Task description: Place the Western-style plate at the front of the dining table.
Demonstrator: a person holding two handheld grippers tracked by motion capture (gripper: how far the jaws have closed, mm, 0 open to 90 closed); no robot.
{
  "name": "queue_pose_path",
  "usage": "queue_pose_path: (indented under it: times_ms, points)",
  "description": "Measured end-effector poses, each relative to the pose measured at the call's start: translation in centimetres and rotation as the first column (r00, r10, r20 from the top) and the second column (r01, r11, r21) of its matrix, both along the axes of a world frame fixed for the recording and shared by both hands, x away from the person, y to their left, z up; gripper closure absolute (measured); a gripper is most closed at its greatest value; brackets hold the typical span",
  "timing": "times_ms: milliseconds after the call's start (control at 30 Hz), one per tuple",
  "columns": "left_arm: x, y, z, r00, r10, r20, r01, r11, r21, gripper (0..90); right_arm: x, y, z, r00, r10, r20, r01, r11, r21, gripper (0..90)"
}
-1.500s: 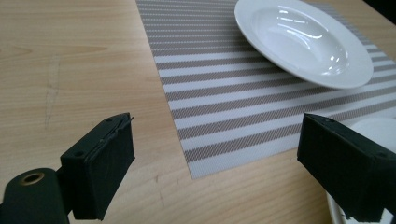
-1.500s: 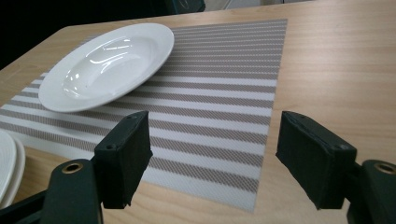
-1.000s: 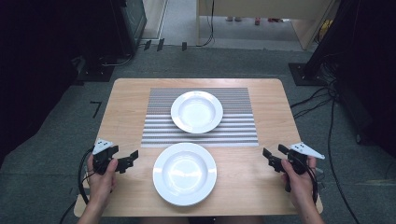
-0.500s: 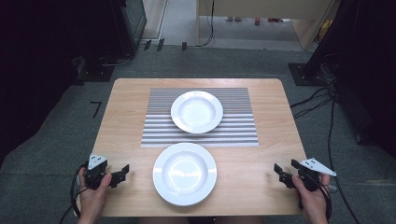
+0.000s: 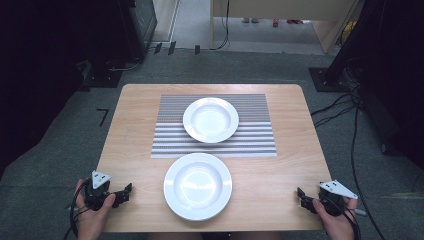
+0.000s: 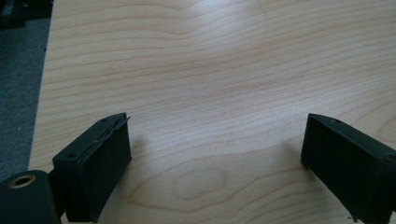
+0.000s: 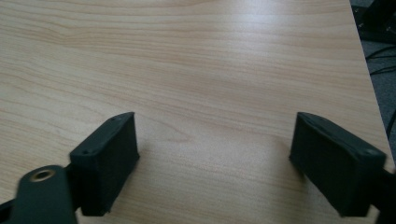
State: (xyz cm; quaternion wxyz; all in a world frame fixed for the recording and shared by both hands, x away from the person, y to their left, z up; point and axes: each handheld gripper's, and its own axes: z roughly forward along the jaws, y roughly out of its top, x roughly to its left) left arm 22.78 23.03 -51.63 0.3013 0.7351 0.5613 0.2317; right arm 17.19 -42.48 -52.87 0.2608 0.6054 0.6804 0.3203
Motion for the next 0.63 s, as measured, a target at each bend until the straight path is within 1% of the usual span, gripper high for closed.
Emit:
queue_pose_path:
  times_ms: [33, 67, 100, 267, 633]
  points:
    - [0.01, -0.07, -0.05, 1.0, -0.002, 0.003, 0.002, 1.0, 0.001, 7.6, -0.05, 0.03, -0.08, 0.9999, -0.017, 0.002, 0.017, 1.0, -0.002, 7.9]
    - [0.02, -0.13, -0.1, 1.0, -0.005, 0.005, 0.005, 1.0, 0.0, 6.5, -0.1, 0.09, -0.18, 0.9995, -0.031, 0.001, 0.031, 1.0, -0.003, 2.7]
    - [0.05, -0.17, -0.14, 1.0, -0.006, 0.007, 0.006, 1.0, -0.001, 5.9, -0.13, 0.17, -0.28, 0.9994, -0.033, -0.008, 0.033, 0.999, -0.003, 0.0]
    - [0.09, -0.29, -0.24, 0.9999, -0.007, 0.01, 0.007, 1.0, -0.003, 3.4, -0.07, 0.12, -0.28, 0.9996, -0.024, -0.011, 0.024, 1.0, -0.004, 0.0]
    - [0.08, -0.32, -0.3, 0.9999, -0.003, 0.016, 0.003, 1.0, -0.005, 3.2, 0.03, 0.09, -0.25, 0.9997, -0.019, -0.015, 0.019, 1.0, -0.005, 0.0]
